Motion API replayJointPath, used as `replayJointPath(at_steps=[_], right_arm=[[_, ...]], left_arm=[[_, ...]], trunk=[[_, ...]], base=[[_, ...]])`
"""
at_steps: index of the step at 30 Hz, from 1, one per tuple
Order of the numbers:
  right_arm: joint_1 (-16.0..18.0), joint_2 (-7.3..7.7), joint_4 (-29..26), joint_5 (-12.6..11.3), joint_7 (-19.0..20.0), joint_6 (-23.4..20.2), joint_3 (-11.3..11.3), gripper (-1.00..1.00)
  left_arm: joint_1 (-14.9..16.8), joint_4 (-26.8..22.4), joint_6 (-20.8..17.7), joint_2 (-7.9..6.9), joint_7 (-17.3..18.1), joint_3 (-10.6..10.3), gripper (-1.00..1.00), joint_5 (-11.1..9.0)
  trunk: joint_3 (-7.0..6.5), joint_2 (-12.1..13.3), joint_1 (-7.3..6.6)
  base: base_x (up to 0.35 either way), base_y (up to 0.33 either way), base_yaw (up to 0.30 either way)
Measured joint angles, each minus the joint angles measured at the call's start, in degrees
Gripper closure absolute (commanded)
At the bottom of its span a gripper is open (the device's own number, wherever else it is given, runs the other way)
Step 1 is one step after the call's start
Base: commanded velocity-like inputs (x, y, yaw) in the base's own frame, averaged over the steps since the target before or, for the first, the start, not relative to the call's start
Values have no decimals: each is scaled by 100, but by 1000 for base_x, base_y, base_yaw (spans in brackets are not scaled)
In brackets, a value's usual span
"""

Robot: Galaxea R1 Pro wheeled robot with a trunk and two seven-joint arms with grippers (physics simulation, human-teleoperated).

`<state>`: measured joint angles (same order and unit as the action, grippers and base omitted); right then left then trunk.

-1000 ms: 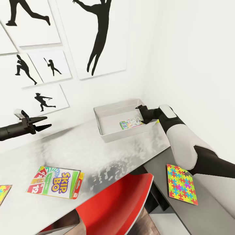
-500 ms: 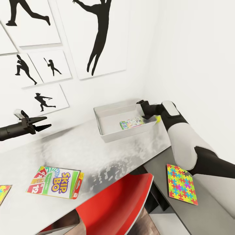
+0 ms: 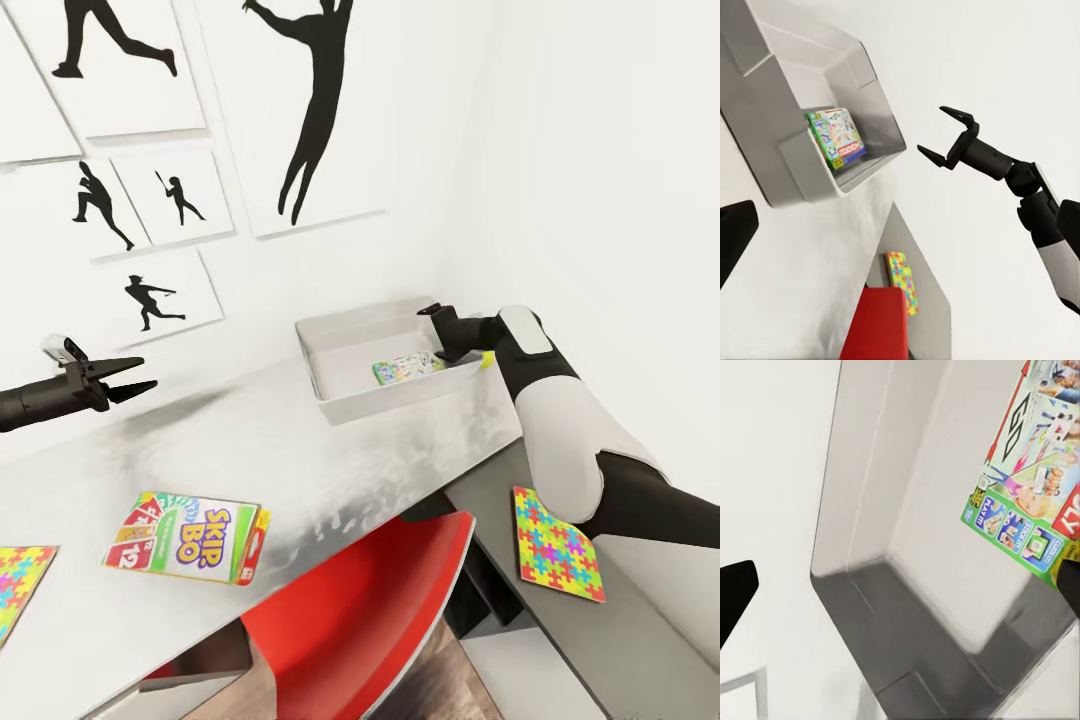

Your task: Put all the toys in the child's room - the three board games (two on the bed and one on the table), the two jigsaw puzzles on the table, and the tennis ball on the table - inside the toy box on the table in the child's room.

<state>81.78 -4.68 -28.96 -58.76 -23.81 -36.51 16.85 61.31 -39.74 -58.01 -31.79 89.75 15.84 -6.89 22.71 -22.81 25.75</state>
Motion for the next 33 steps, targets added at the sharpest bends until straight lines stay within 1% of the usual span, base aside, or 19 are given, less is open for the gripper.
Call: replayJointPath(at_steps=[3, 8, 13, 33], right_arm=[[-3, 0, 0, 0, 4, -4, -3, -100], [-9, 2, 0, 5, 6, -9, -4, -100], [-22, 1, 1, 7, 16, -17, -7, -100], [-28, 1, 5, 4, 32, -27, -13, -100]], left_arm=[[1, 1, 0, 1, 0, 0, -100, 1], [2, 1, 0, 2, 1, 0, -100, 2], [2, 1, 0, 1, 1, 0, -100, 2], [2, 2, 0, 1, 0, 0, -100, 0]], trunk=[[-10, 0, 1], [-38, 1, 2], [-66, 0, 2], [-182, 0, 2]], base=[[-102, 37, -162], [-233, 124, -215], [-286, 101, -226], [-297, 24, -228]])
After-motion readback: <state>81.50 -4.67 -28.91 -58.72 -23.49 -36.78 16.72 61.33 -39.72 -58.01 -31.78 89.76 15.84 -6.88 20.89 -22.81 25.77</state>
